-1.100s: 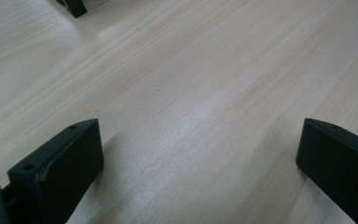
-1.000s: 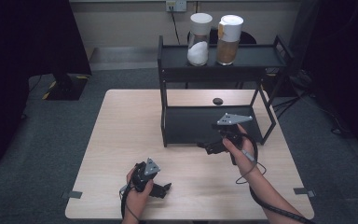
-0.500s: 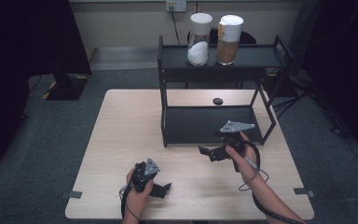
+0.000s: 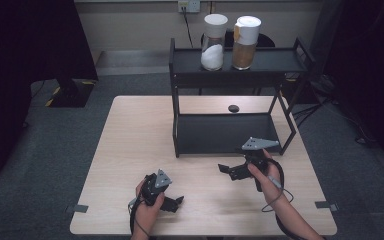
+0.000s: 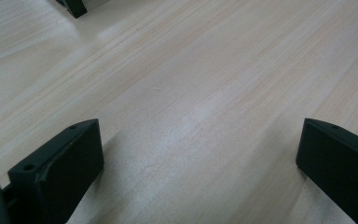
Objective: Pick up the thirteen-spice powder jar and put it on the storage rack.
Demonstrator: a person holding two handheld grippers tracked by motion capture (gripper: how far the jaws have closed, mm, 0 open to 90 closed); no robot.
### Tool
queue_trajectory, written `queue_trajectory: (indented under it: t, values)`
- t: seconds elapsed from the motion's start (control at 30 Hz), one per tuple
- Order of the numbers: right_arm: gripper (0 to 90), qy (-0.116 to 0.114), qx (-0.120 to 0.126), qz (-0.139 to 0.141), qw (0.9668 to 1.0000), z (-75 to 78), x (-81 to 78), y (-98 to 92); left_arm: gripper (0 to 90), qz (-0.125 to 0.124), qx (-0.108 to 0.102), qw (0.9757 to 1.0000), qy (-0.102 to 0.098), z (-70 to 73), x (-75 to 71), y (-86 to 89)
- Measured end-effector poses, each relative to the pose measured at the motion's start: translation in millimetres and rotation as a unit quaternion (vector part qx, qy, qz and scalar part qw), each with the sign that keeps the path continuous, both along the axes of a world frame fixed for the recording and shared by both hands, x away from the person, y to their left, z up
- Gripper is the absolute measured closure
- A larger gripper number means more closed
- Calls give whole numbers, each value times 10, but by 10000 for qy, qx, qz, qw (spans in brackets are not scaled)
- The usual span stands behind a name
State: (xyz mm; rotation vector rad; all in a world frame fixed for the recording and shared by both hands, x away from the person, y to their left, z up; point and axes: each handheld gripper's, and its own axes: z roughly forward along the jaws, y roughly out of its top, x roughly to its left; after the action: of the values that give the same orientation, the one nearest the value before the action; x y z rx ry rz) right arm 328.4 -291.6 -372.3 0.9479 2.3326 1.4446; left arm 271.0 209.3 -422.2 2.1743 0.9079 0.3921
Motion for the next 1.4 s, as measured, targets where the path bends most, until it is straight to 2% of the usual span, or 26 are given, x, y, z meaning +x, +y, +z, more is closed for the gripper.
queue_trajectory:
  t: [0.33, 0.73, 0.93, 1.4]
  values:
    - [10, 60, 28, -26, 10000, -88, -77, -123, 0, -3, 3, 10000, 0, 1, 1, 0]
    - [10, 123, -55, -64, 9999, -206, -175, -256, 0, 1, 0, 10000, 0, 0, 0, 0]
    - [10, 75, -145, -87, 9998, -232, -236, -334, 0, 1, -1, 10000, 0, 0, 0, 0]
    - [9, 169, -90, -250, 9995, -312, -310, -580, 0, 0, 3, 10000, -1, 0, -1, 0]
